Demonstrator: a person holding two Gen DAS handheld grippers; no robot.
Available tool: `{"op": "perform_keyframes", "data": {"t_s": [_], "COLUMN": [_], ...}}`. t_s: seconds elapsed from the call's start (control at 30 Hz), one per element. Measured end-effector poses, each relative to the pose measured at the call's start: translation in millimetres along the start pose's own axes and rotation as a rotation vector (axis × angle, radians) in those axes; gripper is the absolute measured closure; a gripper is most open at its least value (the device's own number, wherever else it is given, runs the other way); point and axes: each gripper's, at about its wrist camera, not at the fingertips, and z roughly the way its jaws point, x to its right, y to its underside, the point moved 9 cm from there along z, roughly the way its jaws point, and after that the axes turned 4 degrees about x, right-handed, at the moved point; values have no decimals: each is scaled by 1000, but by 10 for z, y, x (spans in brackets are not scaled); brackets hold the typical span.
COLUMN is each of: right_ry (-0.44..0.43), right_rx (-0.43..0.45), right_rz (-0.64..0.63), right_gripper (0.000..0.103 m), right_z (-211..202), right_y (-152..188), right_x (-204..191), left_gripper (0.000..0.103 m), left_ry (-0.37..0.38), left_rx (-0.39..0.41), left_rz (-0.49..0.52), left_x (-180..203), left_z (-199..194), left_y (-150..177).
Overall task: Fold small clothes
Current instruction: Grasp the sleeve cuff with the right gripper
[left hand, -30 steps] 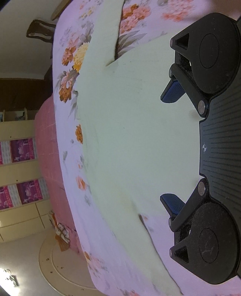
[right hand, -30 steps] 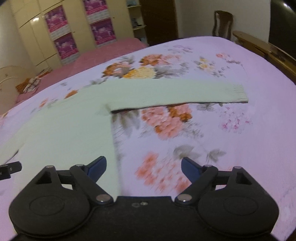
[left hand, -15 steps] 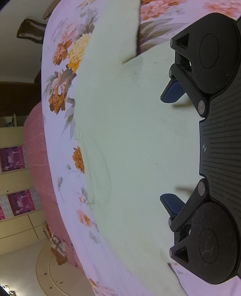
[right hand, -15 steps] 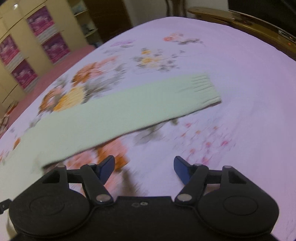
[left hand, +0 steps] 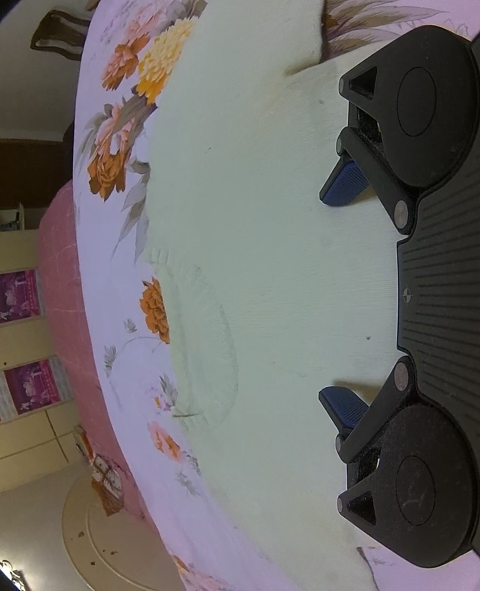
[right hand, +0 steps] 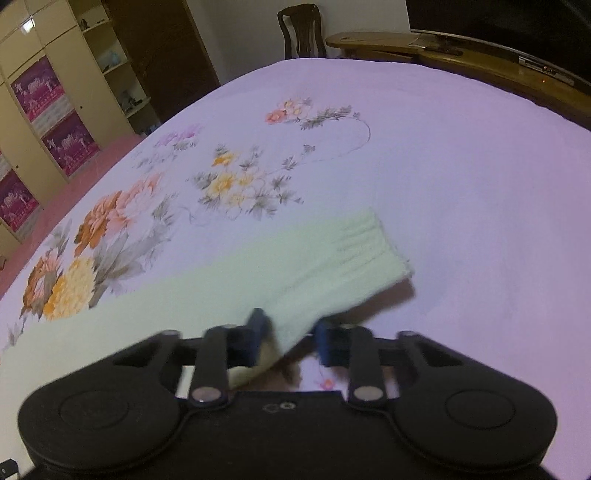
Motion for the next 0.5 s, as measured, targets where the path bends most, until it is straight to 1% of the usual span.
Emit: {"op": "perform_keyframes", "data": {"t_s": [0.07,0.1,0.2,0.3,0.43,0.5], "right_ry": [-10,-15,-40,-87,-167,-217], "right_rx": [6,14,54,80,110,112], "right_rz": [-12,-16,-47,-73,-137,-178], "right_gripper": [96,97,98,98,98,98], "right_z": [-4,-12,-97,-196,-350,-428], "right_y": [-14,-26,-78,-140,-180,-150], "right_x": [-27,-43,-143,-336,-748,-1034], "left_gripper": [0,0,0,0,0,0], "left_ry": [0,2,0,2,5,5], "left_rx": [-1,-2,1,10,32,45], "left_rz": [0,1,7,8,3,-3], "left_x": [0,-7,-22,-63,-176,-270], "left_z": [-7,-8,-25,-62,-141,-186], "left_y": [-2,-5,-19,-44,-79,-98]}}
